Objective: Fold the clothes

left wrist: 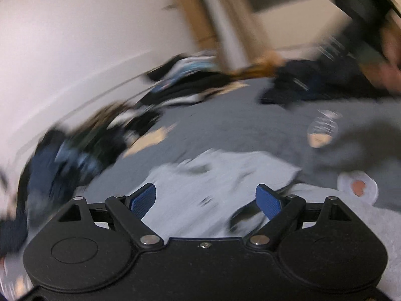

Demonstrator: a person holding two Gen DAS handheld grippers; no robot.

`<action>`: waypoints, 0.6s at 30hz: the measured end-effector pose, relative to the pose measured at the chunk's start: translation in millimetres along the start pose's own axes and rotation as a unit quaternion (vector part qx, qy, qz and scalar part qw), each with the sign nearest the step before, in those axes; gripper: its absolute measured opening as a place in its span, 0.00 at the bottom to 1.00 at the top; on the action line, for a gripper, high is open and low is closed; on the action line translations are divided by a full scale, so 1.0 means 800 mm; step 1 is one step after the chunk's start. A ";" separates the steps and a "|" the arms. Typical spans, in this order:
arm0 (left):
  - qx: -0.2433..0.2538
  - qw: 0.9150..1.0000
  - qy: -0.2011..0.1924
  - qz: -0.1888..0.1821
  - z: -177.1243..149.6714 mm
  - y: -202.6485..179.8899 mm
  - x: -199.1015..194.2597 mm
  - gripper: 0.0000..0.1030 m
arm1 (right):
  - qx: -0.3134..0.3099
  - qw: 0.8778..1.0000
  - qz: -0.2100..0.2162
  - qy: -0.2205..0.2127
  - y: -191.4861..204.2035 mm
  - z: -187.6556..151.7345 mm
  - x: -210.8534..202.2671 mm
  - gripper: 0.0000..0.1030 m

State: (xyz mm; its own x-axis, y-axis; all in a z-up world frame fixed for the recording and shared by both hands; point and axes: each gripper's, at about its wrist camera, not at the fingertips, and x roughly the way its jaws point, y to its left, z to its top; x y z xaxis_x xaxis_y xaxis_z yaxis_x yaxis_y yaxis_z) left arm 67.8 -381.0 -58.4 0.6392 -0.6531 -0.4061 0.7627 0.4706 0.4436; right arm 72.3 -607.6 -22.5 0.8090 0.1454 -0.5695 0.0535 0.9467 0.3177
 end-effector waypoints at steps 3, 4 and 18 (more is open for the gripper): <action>0.072 0.997 0.001 -0.024 0.007 -0.047 0.032 0.80 | 0.035 0.999 -0.003 -0.027 -0.022 0.006 -0.015 0.51; 0.091 0.995 0.002 -0.031 0.008 -0.060 0.042 0.75 | 0.046 0.998 -0.002 -0.033 -0.029 0.007 -0.018 0.51; 0.081 0.990 0.056 -0.105 0.019 -0.091 0.119 0.12 | 0.084 0.995 0.001 -0.051 -0.062 0.011 -0.028 0.54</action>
State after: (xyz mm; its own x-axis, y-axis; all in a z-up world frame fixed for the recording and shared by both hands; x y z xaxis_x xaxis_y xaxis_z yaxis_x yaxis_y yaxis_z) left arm 72.0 -486.5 -117.4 0.4817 -0.6527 -0.5848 0.8602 0.2247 0.4578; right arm 56.5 -660.2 -18.8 0.8643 0.1096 -0.4910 0.1418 0.8833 0.4468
